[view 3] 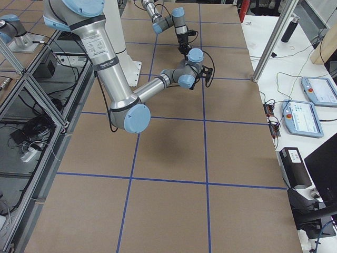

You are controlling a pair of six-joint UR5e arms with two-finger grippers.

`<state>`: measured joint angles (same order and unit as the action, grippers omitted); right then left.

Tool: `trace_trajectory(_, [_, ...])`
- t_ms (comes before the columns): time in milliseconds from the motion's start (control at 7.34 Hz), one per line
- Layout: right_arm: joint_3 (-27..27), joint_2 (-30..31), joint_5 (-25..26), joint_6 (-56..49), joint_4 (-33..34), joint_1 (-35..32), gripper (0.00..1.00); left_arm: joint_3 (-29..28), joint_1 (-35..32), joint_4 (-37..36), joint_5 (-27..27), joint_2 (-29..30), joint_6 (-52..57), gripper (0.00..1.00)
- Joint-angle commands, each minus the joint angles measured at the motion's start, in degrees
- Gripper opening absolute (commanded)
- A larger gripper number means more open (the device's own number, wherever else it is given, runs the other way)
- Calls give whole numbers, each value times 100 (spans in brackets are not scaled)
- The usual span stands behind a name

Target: Fold towel twice with both arms

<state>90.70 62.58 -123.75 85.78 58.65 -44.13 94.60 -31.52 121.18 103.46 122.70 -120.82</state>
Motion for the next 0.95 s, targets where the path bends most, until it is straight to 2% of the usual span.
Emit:
trace_trajectory(0, [0,0,0,0,-2,1,100,-615,-82,429,-1,288,-204,0])
trace_trajectory(136, [0,0,0,0,-2,1,100,-792,-144,659,-1,280,-205,0])
trace_trajectory(817, [-9,9,53,0,6,53,100,-855,-382,740,324,175,-196,0])
